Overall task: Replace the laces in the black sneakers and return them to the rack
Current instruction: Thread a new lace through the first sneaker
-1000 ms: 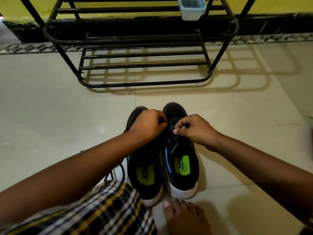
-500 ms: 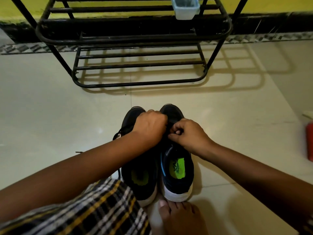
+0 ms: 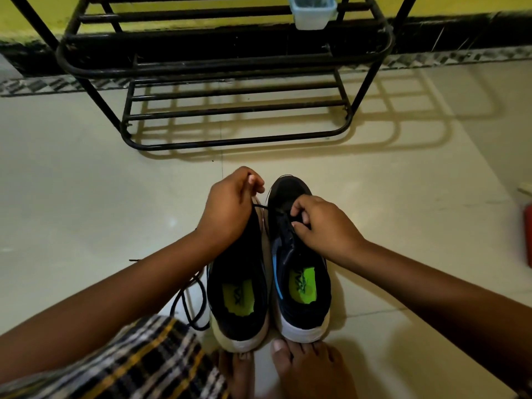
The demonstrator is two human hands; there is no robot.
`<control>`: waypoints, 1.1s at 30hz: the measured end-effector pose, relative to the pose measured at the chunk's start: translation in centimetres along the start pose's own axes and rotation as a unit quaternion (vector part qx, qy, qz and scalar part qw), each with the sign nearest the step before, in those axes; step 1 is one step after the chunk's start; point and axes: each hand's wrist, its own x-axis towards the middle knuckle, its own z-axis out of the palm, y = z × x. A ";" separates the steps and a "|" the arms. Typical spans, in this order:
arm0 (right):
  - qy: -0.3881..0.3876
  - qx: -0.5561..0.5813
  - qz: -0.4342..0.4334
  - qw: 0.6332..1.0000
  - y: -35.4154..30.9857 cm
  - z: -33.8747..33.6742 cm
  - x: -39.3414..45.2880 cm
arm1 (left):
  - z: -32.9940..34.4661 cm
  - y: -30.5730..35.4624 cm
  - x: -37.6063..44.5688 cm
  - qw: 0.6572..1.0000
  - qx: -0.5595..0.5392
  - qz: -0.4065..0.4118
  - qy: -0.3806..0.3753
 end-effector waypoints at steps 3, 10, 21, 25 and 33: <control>0.003 -0.026 -0.011 1.000 0.2 0.2 0.3 | 0.1 -0.7 -0.1 0.996 0.074 0.025 -0.048; 0.009 -0.017 -0.010 1.000 0.3 0.4 0.7 | 0.8 -0.8 -0.1 0.973 0.170 0.035 -0.155; 0.033 0.109 0.087 0.990 -0.5 2.0 0.5 | 1.5 0.0 -0.2 0.980 0.133 -0.025 -0.144; 0.023 0.112 0.078 0.990 -0.4 1.5 0.4 | 1.2 1.0 -0.6 0.978 0.124 -0.054 -0.161; -0.036 0.169 0.007 0.985 0.0 1.4 -1.4 | 0.9 1.6 -0.4 0.970 0.074 -0.125 -0.193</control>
